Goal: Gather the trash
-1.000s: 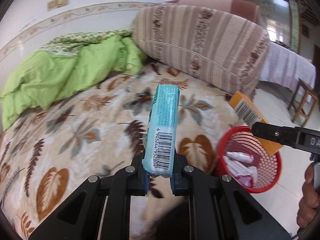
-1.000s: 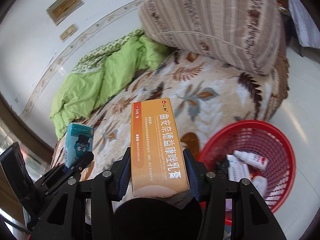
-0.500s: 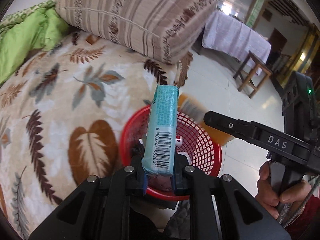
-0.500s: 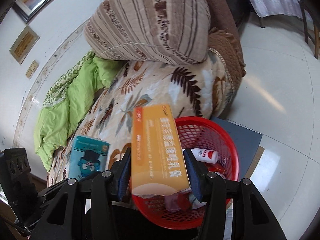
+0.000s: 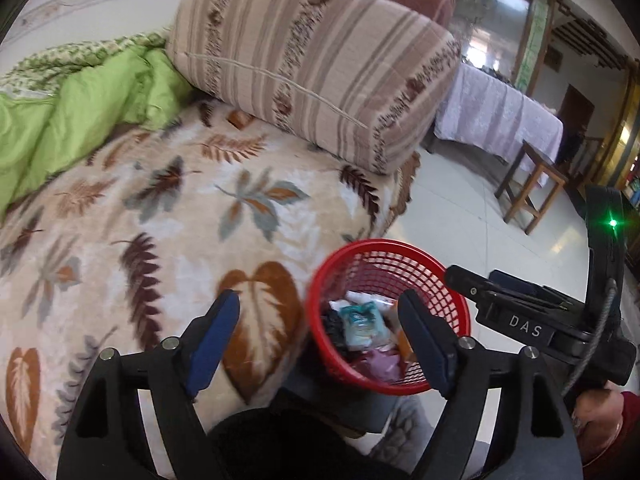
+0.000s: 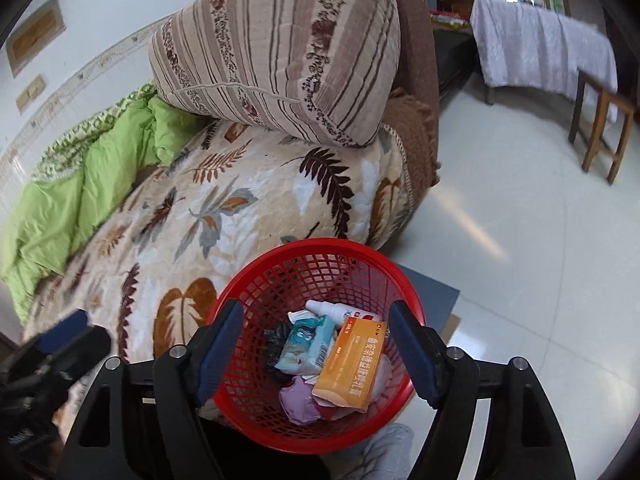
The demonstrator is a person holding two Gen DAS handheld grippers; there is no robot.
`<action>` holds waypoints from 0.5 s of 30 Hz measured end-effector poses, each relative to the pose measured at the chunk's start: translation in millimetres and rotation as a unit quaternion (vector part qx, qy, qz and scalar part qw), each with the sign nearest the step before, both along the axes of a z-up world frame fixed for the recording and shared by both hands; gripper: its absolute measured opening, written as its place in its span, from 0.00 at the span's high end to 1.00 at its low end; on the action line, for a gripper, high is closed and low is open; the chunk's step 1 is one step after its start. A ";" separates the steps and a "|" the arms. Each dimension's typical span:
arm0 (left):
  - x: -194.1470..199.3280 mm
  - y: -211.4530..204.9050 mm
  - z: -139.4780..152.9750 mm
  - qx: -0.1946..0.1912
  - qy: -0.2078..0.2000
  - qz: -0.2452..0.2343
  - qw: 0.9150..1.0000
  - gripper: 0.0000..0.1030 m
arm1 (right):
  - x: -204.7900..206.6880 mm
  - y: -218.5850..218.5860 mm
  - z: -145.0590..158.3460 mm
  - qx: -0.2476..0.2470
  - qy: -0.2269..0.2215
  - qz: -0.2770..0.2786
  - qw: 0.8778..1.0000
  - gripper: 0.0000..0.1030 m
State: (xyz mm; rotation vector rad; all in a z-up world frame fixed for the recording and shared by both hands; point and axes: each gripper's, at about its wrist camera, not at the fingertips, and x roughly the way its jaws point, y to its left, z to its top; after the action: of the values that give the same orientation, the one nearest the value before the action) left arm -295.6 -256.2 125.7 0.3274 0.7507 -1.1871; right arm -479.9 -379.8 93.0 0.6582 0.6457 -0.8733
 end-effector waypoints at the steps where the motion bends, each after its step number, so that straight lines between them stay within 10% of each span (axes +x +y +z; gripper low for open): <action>1: 3.2 11.0 2.4 -0.005 -0.009 0.010 1.000 0.16 | 3.1 4.5 2.4 -0.007 0.008 -0.004 1.000 0.21; 15: 6.9 112.7 12.1 -0.011 -0.146 0.136 0.980 0.02 | 19.2 90.4 19.9 -0.042 0.031 -0.037 0.998 0.13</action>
State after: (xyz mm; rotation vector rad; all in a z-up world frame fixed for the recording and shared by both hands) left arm -288.7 -143.5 137.8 0.3587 0.5071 -0.8660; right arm -460.7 -289.4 112.8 0.5849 0.6400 -0.9870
